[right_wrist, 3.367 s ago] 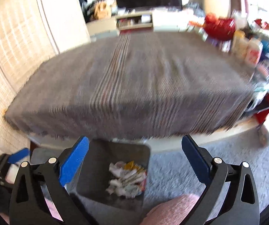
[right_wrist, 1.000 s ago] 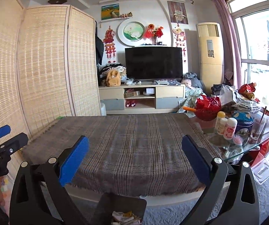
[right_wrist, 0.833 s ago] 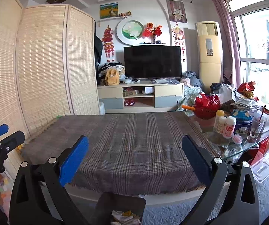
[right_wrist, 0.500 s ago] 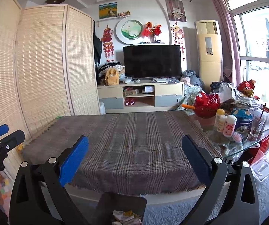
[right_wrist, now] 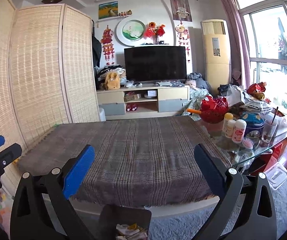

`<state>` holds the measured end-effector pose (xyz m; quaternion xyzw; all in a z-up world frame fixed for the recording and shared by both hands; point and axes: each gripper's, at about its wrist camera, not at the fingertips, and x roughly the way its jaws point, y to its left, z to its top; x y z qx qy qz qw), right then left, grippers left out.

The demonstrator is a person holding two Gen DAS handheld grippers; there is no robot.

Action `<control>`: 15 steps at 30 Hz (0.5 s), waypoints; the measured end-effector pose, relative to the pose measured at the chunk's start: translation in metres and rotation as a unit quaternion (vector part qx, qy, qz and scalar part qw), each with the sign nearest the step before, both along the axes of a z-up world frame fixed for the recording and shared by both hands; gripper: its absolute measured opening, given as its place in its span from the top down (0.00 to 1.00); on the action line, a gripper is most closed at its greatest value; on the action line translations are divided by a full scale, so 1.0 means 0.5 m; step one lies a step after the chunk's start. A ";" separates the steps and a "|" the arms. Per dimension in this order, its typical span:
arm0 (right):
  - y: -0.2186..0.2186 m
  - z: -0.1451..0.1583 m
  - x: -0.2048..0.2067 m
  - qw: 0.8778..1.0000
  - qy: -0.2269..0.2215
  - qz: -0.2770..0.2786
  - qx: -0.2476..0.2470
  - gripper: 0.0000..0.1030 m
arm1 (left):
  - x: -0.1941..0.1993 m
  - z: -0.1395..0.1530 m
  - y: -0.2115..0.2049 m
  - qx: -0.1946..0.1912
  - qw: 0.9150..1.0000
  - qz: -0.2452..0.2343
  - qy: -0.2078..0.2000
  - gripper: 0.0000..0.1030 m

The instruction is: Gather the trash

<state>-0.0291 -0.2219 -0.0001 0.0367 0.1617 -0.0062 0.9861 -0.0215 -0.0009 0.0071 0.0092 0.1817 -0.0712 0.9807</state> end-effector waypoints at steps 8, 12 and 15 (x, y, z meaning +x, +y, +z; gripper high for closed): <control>0.008 0.009 -0.005 1.000 -0.003 0.000 -0.013 0.03 | -0.004 0.007 0.009 -0.002 1.000 0.004 -0.005 0.08; 0.008 0.010 -0.007 1.000 -0.004 0.001 -0.013 0.03 | -0.008 0.011 0.011 -0.004 1.000 0.004 -0.008 0.08; 0.007 0.012 -0.007 1.000 -0.004 0.002 -0.014 0.03 | -0.010 0.015 0.013 -0.006 1.000 0.006 -0.010 0.08</control>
